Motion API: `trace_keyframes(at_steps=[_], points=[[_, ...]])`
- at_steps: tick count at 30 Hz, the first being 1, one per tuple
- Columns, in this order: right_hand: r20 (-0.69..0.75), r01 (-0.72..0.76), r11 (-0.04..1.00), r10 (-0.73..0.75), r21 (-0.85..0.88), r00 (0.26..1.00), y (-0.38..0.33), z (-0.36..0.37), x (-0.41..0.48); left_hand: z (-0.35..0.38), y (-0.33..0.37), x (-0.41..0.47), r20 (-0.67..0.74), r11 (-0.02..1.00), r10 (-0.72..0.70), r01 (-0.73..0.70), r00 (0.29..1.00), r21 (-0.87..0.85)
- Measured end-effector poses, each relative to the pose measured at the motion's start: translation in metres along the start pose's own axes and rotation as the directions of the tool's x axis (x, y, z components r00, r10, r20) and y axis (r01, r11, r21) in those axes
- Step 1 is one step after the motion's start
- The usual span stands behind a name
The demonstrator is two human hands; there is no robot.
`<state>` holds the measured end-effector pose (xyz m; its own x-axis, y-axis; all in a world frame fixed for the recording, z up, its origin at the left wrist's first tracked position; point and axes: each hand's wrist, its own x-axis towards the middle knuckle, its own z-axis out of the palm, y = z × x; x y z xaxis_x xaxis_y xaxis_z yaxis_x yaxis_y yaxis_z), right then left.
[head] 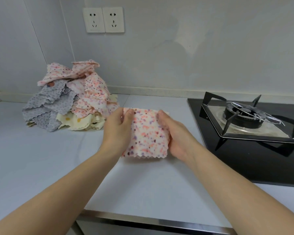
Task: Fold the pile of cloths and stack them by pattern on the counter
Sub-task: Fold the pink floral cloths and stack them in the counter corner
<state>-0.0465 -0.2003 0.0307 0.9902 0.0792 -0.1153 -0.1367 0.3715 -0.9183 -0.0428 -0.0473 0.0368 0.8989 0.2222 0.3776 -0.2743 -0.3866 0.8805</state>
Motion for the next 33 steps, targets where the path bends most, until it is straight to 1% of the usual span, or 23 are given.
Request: trace_keyframes(at_steps=[1, 2, 3, 4, 5, 6, 7, 8, 10, 13, 15, 17, 19, 21, 22, 27, 28, 30, 32, 33], points=[[0.016, -0.034, 0.998, 0.034, -0.051, 0.999, 0.003, 0.001, 0.000, 0.000, -0.002, -0.001, -0.017, 1.000, -0.010, 0.010, 1.000, 0.020], [-0.006, -0.022, 0.993, 0.021, -0.115, 1.000, 0.005, 0.001, 0.001, 0.000, -0.005, 0.000, -0.024, 0.999, -0.028, 0.029, 0.999, 0.038], [-0.059, 0.032, 0.980, -0.044, -0.196, 0.997, 0.008, 0.002, 0.003, 0.000, -0.007, 0.000, -0.019, 0.997, -0.054, 0.055, 0.998, 0.053], [-0.114, 0.113, 0.942, -0.157, -0.317, 0.981, 0.011, 0.001, 0.006, 0.001, -0.009, 0.000, -0.009, 0.995, -0.084, 0.084, 0.996, 0.057], [-0.142, 0.184, 0.863, -0.280, -0.470, 0.949, 0.012, 0.000, 0.007, 0.001, -0.012, 0.001, 0.002, 0.993, -0.108, 0.108, 0.994, 0.053], [-0.140, 0.231, 0.756, -0.391, -0.612, 0.910, 0.014, -0.002, 0.008, 0.002, -0.015, 0.002, 0.007, 0.991, -0.118, 0.118, 0.993, 0.056], [-0.120, 0.256, 0.657, -0.470, -0.709, 0.875, 0.015, -0.002, 0.007, 0.003, -0.018, 0.001, 0.006, 0.991, -0.112, 0.111, 0.994, 0.078], [-0.096, 0.269, 0.594, -0.510, -0.758, 0.855, 0.018, -0.001, 0.007, 0.003, -0.021, 0.000, 0.001, 0.990, -0.095, 0.094, 0.995, 0.109], [-0.068, 0.278, 0.557, -0.521, -0.782, 0.851, 0.022, 0.001, 0.007, 0.001, -0.026, -0.002, -0.026, 0.988, -0.060, 0.064, 0.998, 0.144], [-0.061, 0.299, 0.587, -0.513, -0.752, 0.856, 0.030, 0.003, 0.010, -0.005, -0.028, -0.002, -0.066, 0.992, -0.032, 0.039, 0.997, 0.117], [-0.077, 0.303, 0.658, -0.483, -0.690, 0.872, 0.032, 0.002, 0.010, -0.008, -0.028, 0.002, -0.063, 0.996, -0.044, 0.048, 0.997, 0.073], [-0.107, 0.296, 0.728, -0.452, -0.619, 0.886, 0.035, 0.001, 0.008, -0.008, -0.030, 0.005, -0.014, 0.992, -0.118, 0.117, 0.993, -0.053], [-0.139, 0.273, 0.774, -0.419, -0.571, 0.897, 0.034, 0.002, 0.005, -0.008, -0.031, 0.006, 0.088, 0.955, -0.223, 0.236, 0.971, -0.179], [-0.153, 0.250, 0.801, -0.388, -0.544, 0.909, 0.033, 0.004, 0.004, -0.005, -0.030, 0.007, 0.172, 0.917, -0.312, 0.344, 0.934, -0.204], [-0.155, 0.240, 0.805, -0.377, -0.543, 0.913, 0.032, 0.005, 0.005, -0.003, -0.028, 0.006, 0.182, 0.901, -0.346, 0.380, 0.920, -0.208], [-0.175, 0.153, 0.819, -0.294, -0.552, 0.940, 0.006, 0.012, 0.016, 0.001, 0.003, 0.017, 0.078, 0.859, -0.478, 0.484, 0.875, -0.170], [-0.172, 0.143, 0.830, -0.274, -0.539, 0.946, -0.005, 0.017, 0.016, -0.001, 0.014, 0.020, 0.093, 0.839, -0.502, 0.510, 0.860, -0.190], [-0.149, 0.123, 0.848, -0.230, -0.516, 0.962, -0.032, 0.027, 0.017, -0.008, 0.042, 0.032, 0.181, 0.779, -0.549, 0.578, 0.816, -0.245], [-0.131, 0.101, 0.859, -0.191, -0.502, 0.973, -0.062, 0.034, 0.014, -0.017, 0.071, 0.043, 0.256, 0.736, -0.578, 0.631, 0.775, -0.245], [-0.120, 0.095, 0.864, -0.175, -0.494, 0.977, -0.074, 0.037, 0.012, -0.020, 0.080, 0.047, 0.257, 0.729, -0.588, 0.640, 0.767, -0.243]])
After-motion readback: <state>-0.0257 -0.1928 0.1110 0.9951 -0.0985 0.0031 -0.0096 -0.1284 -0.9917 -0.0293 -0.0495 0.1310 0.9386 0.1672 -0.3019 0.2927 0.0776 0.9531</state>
